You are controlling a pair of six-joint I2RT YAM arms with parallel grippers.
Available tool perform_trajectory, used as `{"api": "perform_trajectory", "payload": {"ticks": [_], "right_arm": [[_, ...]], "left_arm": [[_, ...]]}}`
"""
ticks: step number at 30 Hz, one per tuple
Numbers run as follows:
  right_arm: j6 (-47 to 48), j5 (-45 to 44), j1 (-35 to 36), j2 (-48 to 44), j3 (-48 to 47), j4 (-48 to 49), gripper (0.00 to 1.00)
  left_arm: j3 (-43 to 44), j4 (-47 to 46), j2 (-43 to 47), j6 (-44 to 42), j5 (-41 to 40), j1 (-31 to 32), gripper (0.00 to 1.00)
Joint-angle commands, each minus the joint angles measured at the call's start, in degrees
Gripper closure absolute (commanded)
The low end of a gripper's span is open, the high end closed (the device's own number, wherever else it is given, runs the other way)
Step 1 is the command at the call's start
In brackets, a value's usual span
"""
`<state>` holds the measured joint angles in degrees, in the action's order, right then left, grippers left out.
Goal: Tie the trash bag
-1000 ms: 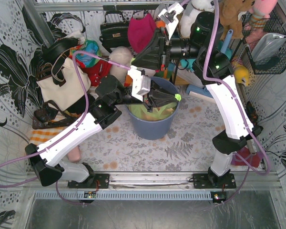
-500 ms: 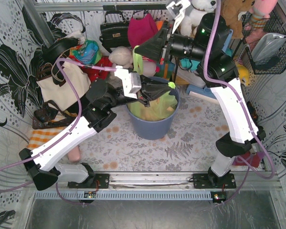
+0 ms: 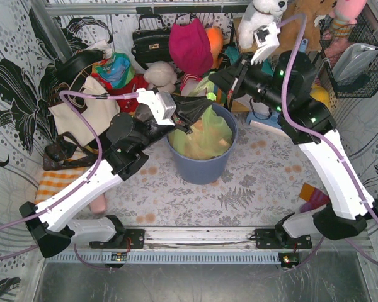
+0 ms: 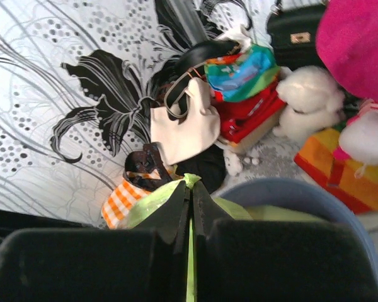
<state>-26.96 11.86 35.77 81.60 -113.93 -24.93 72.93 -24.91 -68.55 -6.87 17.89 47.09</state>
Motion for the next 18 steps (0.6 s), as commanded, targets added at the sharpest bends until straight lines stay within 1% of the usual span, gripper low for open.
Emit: {"api": "perform_trajectory", "payload": {"ticks": [1,6,11,18], "right_arm": [[-4.9,-7.9,1.1,-6.3,7.6,5.6,1.00],[-8.4,-10.2,3.0,-11.2,15.9,8.2,1.00],[-11.2,-14.5,6.9,-15.5,23.4,10.7,1.00],[-15.3,-14.3,11.4,-17.4,27.9,12.2,1.00]], "left_arm": [[-1.2,-3.8,1.7,-0.1,-5.0,-0.9,1.00],[-2.2,-4.1,2.5,0.8,-6.0,-1.6,1.00],[-3.0,-4.3,2.7,1.3,-7.3,-2.0,1.00],[-2.3,-4.1,2.1,1.4,-7.6,-2.3,1.00]]}}
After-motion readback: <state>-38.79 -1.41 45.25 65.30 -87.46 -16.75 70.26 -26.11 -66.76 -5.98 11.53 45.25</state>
